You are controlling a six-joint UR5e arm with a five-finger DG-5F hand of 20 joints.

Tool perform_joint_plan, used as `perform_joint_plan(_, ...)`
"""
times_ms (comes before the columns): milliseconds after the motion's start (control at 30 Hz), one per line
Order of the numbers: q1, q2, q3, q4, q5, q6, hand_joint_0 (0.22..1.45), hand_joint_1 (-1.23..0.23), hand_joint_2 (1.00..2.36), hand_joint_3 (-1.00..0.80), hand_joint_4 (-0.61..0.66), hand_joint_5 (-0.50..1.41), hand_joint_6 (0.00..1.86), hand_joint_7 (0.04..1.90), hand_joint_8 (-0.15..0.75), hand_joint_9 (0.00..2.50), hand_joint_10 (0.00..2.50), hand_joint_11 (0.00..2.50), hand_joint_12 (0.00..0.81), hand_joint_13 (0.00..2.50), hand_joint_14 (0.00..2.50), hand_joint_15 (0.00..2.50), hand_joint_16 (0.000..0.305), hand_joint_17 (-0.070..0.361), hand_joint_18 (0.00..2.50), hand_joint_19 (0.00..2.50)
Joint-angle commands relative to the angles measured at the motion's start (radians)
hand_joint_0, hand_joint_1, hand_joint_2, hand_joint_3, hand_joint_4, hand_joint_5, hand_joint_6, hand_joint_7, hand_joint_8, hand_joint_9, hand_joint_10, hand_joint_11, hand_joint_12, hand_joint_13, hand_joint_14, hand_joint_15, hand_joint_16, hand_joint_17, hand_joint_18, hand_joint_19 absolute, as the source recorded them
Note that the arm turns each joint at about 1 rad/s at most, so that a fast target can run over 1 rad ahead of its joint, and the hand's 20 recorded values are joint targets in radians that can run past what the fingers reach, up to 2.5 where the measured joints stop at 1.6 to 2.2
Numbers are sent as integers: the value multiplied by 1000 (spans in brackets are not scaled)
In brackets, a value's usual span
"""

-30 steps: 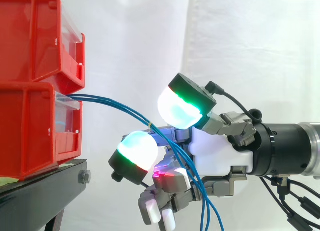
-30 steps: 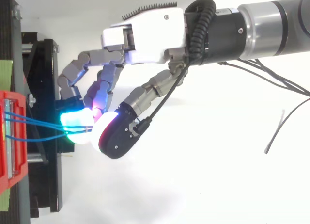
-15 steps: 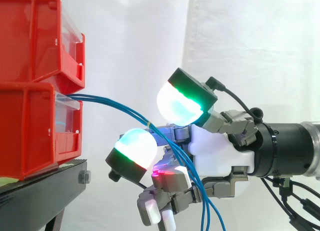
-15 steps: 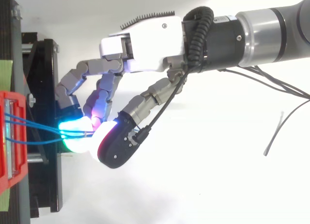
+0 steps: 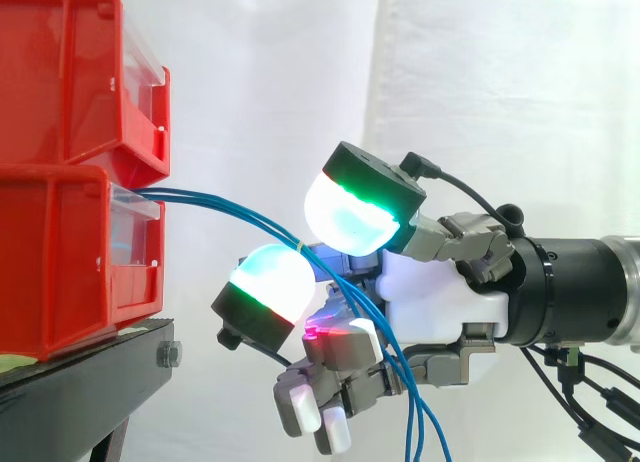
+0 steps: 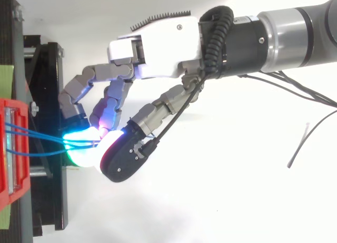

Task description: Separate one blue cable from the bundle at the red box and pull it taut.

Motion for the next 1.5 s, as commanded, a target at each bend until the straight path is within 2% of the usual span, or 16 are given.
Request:
perform_joint_plan(0,-1,2,0,-6,0,0,599,-677,1008,-379,54,-141,658,1146,274,1093,28,1005,377,803,30,760,52,118,612,893)
perform_joint_plan(67,-1,2,0,-6,0,0,600,-689,1010,-348,50,-142,662,1151,264,1130,29,1132,377,810,29,780,52,117,615,900)
perform_joint_plan(167,-4,2,0,-4,0,1,601,-700,1010,-347,54,-142,665,1150,264,1137,29,1181,377,816,29,788,52,117,613,909)
perform_joint_plan(300,-6,2,0,-6,-2,7,577,-707,1004,-452,58,-143,669,1144,262,1135,29,1181,383,820,29,782,52,118,622,907)
perform_joint_plan(400,-7,2,0,-4,-2,9,581,-589,1000,-500,62,-143,687,1112,265,1148,31,1162,380,839,29,783,52,118,639,897)
perform_joint_plan(533,-6,2,0,-4,1,14,620,-509,1008,-398,54,-143,694,1097,264,1160,29,1168,377,849,29,786,52,116,646,910)
perform_joint_plan(600,-4,2,0,-4,1,15,624,-557,1013,-333,56,-144,693,1101,263,1160,29,1177,377,848,30,787,52,116,646,918)
perform_joint_plan(633,-4,2,0,-4,3,15,618,-626,1015,-277,57,-146,691,1101,263,1147,29,1173,379,850,29,791,52,117,646,918)
perform_joint_plan(800,-3,2,0,-6,3,15,629,-736,1017,-214,52,-171,734,1097,260,1115,29,1161,378,840,29,790,52,117,644,918)
perform_joint_plan(1033,-3,2,-1,-6,3,15,703,-839,1013,-329,53,-199,829,877,248,1070,27,1196,375,835,29,774,51,116,693,870)
perform_joint_plan(1067,-1,2,-1,-6,3,15,723,-873,1011,-363,42,-204,841,926,252,1062,29,1195,376,837,29,772,51,115,703,859)
perform_joint_plan(1167,-3,2,-1,-6,3,15,752,-893,1005,-437,32,-208,886,896,247,1064,26,1208,374,840,29,769,51,115,730,830)
perform_joint_plan(1267,-1,2,-1,-6,3,17,776,-891,1000,-500,28,-199,914,1015,257,1105,23,1238,373,858,30,759,50,114,757,828)
perform_joint_plan(1400,-1,2,-1,-6,1,18,660,-860,1000,-500,63,-185,913,1018,259,1141,27,1264,371,871,30,767,50,112,768,850)
perform_joint_plan(1467,-1,2,-1,-6,1,20,551,-815,1000,-500,74,-180,905,1014,273,1168,26,1266,385,885,30,779,52,117,778,865)
